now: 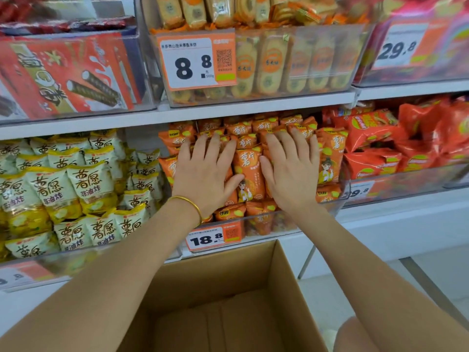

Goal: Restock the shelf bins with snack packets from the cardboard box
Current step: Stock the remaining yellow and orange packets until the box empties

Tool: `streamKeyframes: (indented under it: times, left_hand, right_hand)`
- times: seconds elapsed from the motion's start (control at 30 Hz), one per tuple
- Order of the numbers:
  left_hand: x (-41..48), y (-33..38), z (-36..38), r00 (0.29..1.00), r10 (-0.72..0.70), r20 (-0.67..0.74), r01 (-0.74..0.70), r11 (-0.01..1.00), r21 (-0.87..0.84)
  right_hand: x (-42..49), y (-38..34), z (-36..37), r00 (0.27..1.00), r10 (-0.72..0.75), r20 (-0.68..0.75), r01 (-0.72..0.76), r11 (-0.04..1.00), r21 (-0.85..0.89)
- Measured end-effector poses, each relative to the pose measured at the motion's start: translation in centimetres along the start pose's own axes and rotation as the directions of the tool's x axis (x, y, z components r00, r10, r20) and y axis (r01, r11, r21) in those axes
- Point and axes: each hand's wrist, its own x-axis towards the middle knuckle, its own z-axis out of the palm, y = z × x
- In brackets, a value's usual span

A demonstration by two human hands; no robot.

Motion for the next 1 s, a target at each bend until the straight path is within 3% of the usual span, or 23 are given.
streamKeyframes:
  times: [0.2, 0.3, 0.4, 0.6, 0.8, 1.0]
  left_hand:
    - [0.1, 0.8, -1.1, 0.997, -0.029, -0.066, 0.025, 0.998, -0.057]
    - [0.7, 2.3, -1.5, 0.995, 0.026, -0.093, -0.028, 0.999, -0.022]
    - [1.6, 3.2, -1.2, 0.998, 0.006, -0.059, -0.007, 1.0, -0.022]
    - [2.0, 3.3, -0.3, 1.0, -0.019, -0.007, 0.019, 1.0, -0.008]
    - [2.4, 5.0, -1.1, 0.989, 0.034, -0.147, -0.042, 0.998, -0.047]
    - [2.6, 5.7, -0.4, 0.998, -0.018, -0.06, 0.017, 1.0, -0.022]
  right_hand:
    - [0.1, 0.5, -1.0, 0.998, -0.055, 0.021, 0.053, 0.996, 0.066]
    - [0.7, 1.5, -1.7, 0.999, 0.019, -0.041, -0.017, 0.998, 0.065]
    - [1.1, 2.7, -1.1, 0.996, 0.092, 0.008, -0.092, 0.996, -0.002]
    - [0.7, 2.8, -0.1, 0.994, 0.087, 0.072, -0.088, 0.996, 0.019]
    - [0.8, 3.2, -0.5, 0.993, 0.079, 0.087, -0.078, 0.997, -0.021]
    - [0.6, 3.2, -0.1, 0.996, 0.065, 0.066, -0.063, 0.998, -0.022]
